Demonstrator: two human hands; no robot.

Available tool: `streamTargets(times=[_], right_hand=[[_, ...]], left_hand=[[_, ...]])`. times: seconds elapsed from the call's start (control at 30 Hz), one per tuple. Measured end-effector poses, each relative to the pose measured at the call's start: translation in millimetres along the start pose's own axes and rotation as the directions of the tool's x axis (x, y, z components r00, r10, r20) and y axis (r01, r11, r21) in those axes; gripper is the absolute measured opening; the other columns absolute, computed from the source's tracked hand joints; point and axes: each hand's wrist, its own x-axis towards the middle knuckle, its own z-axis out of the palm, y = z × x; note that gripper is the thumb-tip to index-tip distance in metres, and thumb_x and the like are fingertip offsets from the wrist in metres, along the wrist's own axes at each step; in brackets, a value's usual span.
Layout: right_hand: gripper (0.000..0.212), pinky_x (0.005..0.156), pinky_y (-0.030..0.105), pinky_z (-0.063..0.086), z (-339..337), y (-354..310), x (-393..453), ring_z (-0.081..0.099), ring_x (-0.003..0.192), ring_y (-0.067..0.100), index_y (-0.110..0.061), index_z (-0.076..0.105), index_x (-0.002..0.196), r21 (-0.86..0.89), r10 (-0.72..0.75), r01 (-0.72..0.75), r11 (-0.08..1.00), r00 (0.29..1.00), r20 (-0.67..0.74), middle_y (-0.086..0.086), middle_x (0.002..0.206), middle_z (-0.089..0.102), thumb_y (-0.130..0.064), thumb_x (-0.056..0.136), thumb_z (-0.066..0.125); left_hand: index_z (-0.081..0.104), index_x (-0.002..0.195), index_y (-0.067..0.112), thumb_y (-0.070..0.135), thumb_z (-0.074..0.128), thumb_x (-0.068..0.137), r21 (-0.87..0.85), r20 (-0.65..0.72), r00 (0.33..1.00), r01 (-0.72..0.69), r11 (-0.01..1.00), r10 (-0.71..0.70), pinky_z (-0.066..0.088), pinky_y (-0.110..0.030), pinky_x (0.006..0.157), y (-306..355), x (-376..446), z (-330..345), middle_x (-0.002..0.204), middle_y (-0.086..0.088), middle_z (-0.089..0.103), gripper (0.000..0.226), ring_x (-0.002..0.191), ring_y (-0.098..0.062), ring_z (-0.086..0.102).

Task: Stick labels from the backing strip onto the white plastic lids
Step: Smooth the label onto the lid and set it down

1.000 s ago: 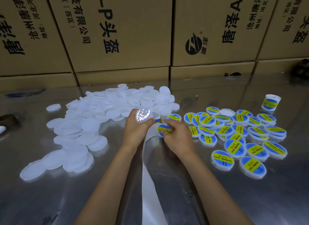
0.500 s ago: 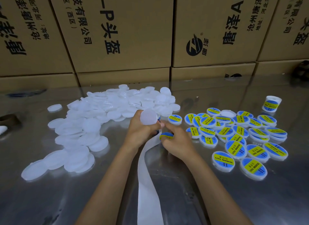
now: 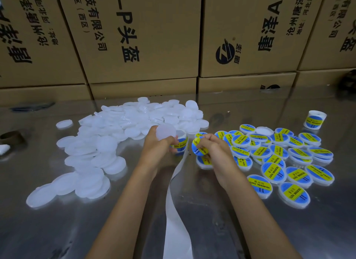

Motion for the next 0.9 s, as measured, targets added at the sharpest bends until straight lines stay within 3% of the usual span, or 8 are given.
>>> streamTargets(times=[0.13,0.27,0.33,0.4,0.47,0.53,0.67,0.9], right_hand=[[0.018,0.077,0.03,0.054,-4,-7,-1,0.064,0.079,0.019,-0.014,0.063,0.086,0.266,0.022,-0.059,0.962,0.99,0.141,0.006,0.086,0.067,0.002,0.088,0.055],[0.02,0.081,0.032,0.053,-3,-8,-3,0.067,0.076,0.019,-0.017,0.065,0.094,0.306,-0.048,-0.022,0.952,0.974,0.219,0.005,0.089,0.072,0.0,0.091,0.056],[0.019,0.077,0.031,0.053,-1,-8,-3,0.066,0.079,0.021,-0.017,0.067,0.094,0.277,-0.096,0.038,0.96,0.976,0.198,0.007,0.092,0.071,0.0,0.09,0.061],[0.017,0.07,0.031,0.053,3,-7,-4,0.065,0.081,0.021,-0.017,0.067,0.095,0.204,-0.155,0.125,0.971,0.978,0.139,0.006,0.092,0.071,-0.001,0.087,0.067],[0.016,0.068,0.032,0.053,6,-7,-5,0.064,0.078,0.02,-0.017,0.067,0.094,0.166,-0.193,0.176,0.97,0.976,0.098,0.005,0.091,0.071,-0.003,0.085,0.07],[0.014,0.063,0.027,0.052,7,-8,-7,0.064,0.073,0.016,-0.016,0.067,0.093,0.148,-0.216,0.204,0.968,0.974,0.066,0.002,0.089,0.071,-0.005,0.085,0.072],[0.014,0.057,0.021,0.051,9,-10,-8,0.062,0.062,0.007,-0.015,0.065,0.094,0.119,-0.261,0.259,0.959,0.965,0.005,-0.007,0.08,0.069,-0.004,0.086,0.071],[0.017,0.058,0.014,0.05,10,-13,-10,0.062,0.065,0.001,-0.015,0.063,0.093,0.076,-0.33,0.331,0.94,0.944,-0.026,-0.004,0.083,0.068,-0.001,0.086,0.07]], left_hand=[[0.059,0.118,0.005,0.001,0.044,0.098,-0.112,0.031,0.999,-0.003,0.994,0.007,0.061,-0.034,0.069,9,0,-2,0.085,-0.008,0.075,0.025,0.072,-0.02,0.074],[0.06,0.113,0.0,0.002,0.038,0.1,-0.198,0.097,0.995,0.007,0.98,0.013,0.063,-0.035,0.072,18,-11,2,0.096,-0.018,0.074,0.026,0.08,-0.026,0.076],[0.06,0.126,0.005,0.001,0.039,0.101,-0.158,0.157,0.986,-0.035,0.987,0.06,0.062,-0.031,0.076,19,-15,5,0.104,-0.015,0.074,0.033,0.085,-0.024,0.076],[0.058,0.135,0.026,0.0,0.043,0.101,-0.086,0.21,0.969,-0.112,0.99,0.128,0.06,-0.026,0.078,17,-20,8,0.089,-0.004,0.074,0.045,0.088,-0.023,0.075],[0.057,0.135,0.036,-0.002,0.046,0.1,-0.029,0.266,0.948,-0.172,0.985,0.173,0.059,-0.029,0.087,17,-23,10,0.087,-0.007,0.074,0.053,0.095,-0.029,0.074],[0.061,0.133,0.035,-0.005,0.045,0.098,-0.029,0.319,0.93,-0.181,0.983,0.181,0.057,-0.033,0.094,17,-26,11,0.101,-0.015,0.075,0.055,0.101,-0.033,0.071],[0.065,0.13,0.028,-0.007,0.042,0.095,-0.109,0.38,0.915,-0.1,0.989,0.135,0.057,-0.03,0.089,18,-28,14,0.115,-0.015,0.073,0.055,0.102,-0.026,0.072],[0.067,0.128,0.023,-0.009,0.045,0.092,-0.199,0.434,0.892,-0.04,0.979,0.125,0.058,-0.024,0.077,18,-29,19,0.115,-0.009,0.075,0.053,0.1,-0.023,0.073]])
